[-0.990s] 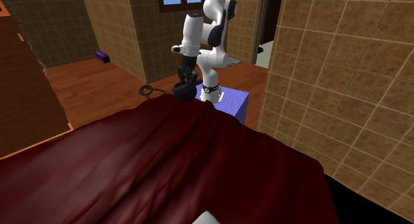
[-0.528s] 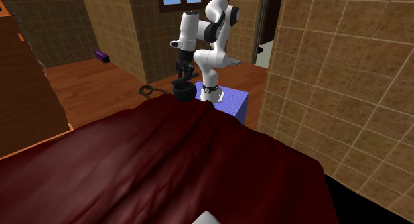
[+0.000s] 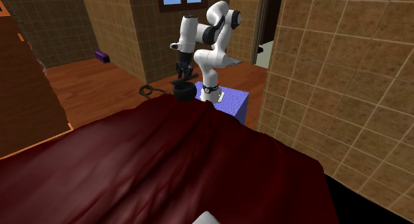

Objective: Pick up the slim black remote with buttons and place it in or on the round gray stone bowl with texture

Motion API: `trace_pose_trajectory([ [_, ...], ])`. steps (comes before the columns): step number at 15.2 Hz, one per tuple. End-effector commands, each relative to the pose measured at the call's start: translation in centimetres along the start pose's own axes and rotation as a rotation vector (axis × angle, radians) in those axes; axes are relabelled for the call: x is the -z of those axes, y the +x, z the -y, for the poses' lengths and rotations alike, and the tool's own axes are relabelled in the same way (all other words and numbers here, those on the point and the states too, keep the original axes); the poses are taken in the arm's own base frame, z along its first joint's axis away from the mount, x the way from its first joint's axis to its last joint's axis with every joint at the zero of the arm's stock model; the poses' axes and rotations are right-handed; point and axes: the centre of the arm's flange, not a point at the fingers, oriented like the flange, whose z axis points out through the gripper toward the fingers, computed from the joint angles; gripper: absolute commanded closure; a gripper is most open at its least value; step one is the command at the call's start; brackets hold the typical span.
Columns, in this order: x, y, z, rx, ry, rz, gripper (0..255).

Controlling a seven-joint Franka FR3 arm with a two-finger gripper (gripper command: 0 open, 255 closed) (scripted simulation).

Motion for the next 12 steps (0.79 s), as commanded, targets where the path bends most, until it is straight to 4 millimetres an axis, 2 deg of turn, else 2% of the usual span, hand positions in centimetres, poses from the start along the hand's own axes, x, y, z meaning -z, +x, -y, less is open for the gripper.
trace_pose_trajectory([
  [1, -1.0, -0.3, 0.0, 0.000, 0.000, -0.001, 255],
  [5, -3.5, -0.9, 0.1, 0.000, 0.000, -0.001, 255],
  [12, -3.5, -0.9, 0.1, 0.000, 0.000, -0.001, 255],
])
